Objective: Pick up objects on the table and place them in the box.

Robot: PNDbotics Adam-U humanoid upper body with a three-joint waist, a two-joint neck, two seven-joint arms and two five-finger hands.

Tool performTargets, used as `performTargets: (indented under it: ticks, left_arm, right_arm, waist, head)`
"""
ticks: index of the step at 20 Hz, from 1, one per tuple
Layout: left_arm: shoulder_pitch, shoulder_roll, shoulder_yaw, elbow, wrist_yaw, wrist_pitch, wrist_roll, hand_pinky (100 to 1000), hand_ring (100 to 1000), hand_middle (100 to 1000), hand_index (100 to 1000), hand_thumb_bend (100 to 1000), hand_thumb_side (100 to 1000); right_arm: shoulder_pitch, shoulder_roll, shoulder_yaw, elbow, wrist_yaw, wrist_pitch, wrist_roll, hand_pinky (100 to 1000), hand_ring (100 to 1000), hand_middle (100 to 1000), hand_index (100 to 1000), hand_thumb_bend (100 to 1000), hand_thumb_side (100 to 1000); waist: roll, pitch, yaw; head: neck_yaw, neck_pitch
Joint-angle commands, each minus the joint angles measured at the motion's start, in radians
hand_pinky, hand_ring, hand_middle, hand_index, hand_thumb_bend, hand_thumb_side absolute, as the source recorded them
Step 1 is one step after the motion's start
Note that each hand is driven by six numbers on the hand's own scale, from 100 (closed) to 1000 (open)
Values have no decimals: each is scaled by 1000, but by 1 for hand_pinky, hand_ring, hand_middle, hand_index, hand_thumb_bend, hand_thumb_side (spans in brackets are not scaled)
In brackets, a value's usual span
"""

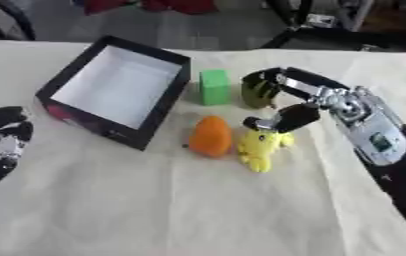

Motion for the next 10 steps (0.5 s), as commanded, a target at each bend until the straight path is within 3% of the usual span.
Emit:
performTargets:
  ticks: [1, 10]
  left_arm:
    - [-4, 7, -2, -10, 5, 0, -3, 797, 817, 764, 681, 387, 582]
    - [-3, 4, -4, -10, 8, 1, -7, 794, 809, 761, 686, 380, 591]
  right_arm:
    - [-29, 8, -1, 39, 27, -20, 12, 739, 758, 807, 929, 399, 424]
    - [-57, 97, 15, 161, 122, -65, 37, 747, 763, 811, 915, 377, 420]
  waist:
    - [10, -29, 1]
    - [11, -31, 12]
  head:
    - [-3, -1]
    - [-10, -1]
